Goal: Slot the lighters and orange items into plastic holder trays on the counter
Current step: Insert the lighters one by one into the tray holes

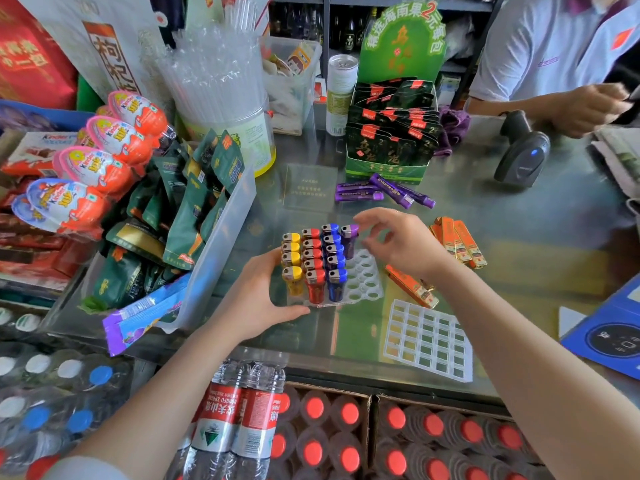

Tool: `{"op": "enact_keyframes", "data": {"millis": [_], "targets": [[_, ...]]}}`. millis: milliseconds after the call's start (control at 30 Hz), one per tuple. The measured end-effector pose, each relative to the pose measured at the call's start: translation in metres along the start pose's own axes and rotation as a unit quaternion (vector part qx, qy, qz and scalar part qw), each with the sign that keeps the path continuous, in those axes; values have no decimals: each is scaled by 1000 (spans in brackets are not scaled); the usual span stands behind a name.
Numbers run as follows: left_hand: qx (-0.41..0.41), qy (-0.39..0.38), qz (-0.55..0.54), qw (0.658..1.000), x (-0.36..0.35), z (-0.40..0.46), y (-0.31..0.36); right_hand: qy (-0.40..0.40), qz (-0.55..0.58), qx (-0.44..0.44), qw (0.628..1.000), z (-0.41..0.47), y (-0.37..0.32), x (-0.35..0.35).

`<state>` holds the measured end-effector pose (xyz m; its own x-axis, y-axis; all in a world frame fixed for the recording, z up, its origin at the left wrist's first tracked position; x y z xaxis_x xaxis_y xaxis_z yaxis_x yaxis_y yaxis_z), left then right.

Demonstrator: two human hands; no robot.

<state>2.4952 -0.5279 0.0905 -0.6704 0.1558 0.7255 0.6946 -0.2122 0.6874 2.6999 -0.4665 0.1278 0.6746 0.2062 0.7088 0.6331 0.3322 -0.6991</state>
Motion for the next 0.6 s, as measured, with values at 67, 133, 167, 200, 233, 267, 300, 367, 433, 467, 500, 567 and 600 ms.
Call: {"op": "enact_keyframes", "data": {"millis": [67, 133, 167, 200, 233, 267, 300, 367, 433, 467, 500, 567, 600], "targets": [[5, -4, 1, 1000, -2, 3, -1, 45, 5, -39, 998, 4, 15, 12], [10, -1, 0, 1000, -4, 6, -1, 100, -60, -85, 989, 13, 29, 23], [13, 1, -1, 1000, -5, 7, -1, 119, -121, -102, 980, 18, 34, 27], [17, 1, -3, 1000, -6, 7, -2, 130, -185, -115, 967, 23, 36, 29], [19, 1, -5, 1000, -6, 8, -4, 134, -240, -126, 953, 27, 38, 31], [19, 0, -6, 1000, -7, 8, -5, 131, -280, -138, 941, 33, 41, 31], [18, -2, -6, 1000, -7, 9, -6, 121, -304, -154, 932, 37, 44, 30], [17, -5, 0, 1000, -7, 10, -8, 89, -316, -191, 925, 46, 51, 27], [16, 1, 3, 1000, -6, 9, -6, 64, -302, -218, 926, 53, 57, 23], [12, 4, 3, 1000, -5, 9, -5, 58, -294, -222, 928, 55, 59, 21], [9, 6, 2, 1000, -5, 9, -3, 56, -285, -222, 931, 57, 59, 19], [5, 6, -1, 1000, -4, 9, -2, 50, -262, -210, 941, 57, 59, 13], [4, 8, -1, 1000, -4, 9, -2, 45, -246, -203, 946, 56, 58, 11]]}}
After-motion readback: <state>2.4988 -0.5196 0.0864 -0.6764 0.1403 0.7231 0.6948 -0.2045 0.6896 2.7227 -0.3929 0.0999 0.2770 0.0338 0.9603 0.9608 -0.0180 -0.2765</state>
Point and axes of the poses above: each hand's wrist, its own z-axis towards the middle knuckle, its own x-axis out of the back of the hand, y = z × x, the point moved 7 cm from there along z, towards the middle knuckle, and after that the axes turned 1 degree about -y, right-handed, at the moved point
